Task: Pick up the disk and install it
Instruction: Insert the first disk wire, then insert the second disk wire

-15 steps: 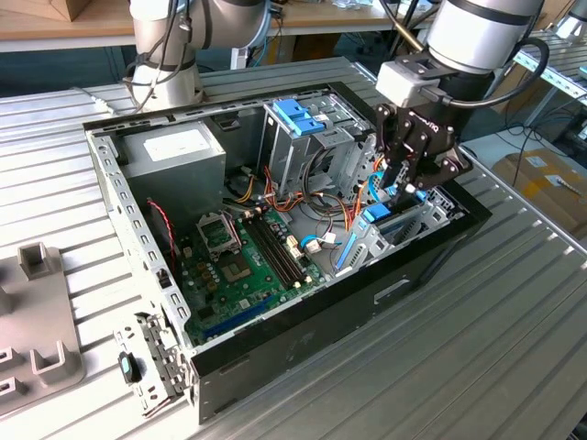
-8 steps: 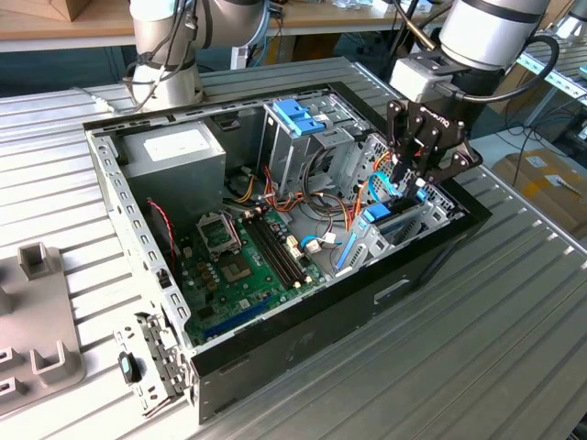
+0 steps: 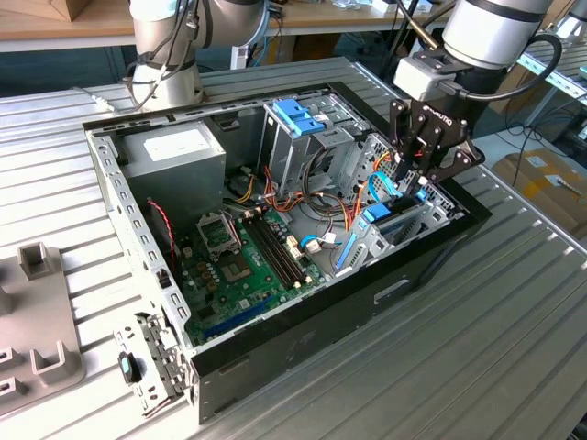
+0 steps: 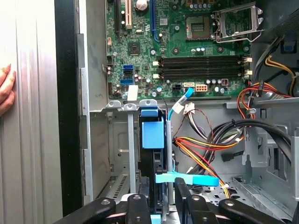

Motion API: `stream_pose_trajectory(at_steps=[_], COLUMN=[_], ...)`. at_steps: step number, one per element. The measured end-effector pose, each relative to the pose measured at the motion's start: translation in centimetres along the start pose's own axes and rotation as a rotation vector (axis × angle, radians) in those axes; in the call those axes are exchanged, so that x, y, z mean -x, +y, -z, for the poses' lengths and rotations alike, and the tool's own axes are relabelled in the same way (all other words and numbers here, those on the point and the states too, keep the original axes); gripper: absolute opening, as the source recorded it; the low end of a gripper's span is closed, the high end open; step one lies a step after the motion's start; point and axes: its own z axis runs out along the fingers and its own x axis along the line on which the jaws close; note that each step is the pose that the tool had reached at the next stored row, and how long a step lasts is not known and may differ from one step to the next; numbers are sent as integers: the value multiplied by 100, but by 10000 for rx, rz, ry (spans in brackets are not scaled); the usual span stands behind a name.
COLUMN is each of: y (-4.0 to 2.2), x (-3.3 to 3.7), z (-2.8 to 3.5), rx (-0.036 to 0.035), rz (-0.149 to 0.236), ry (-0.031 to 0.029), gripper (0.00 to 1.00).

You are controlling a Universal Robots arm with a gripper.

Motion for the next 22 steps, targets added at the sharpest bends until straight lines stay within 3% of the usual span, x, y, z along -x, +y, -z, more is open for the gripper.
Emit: stream_pose_trajectory(at_steps=[8,16,22], y=[-18,-77,-77], x=[1,5,12], z=[0,0,15], rx=[-1,0,0], rz=[0,0,0], ry=[0,0,0], gripper=[36,36,36])
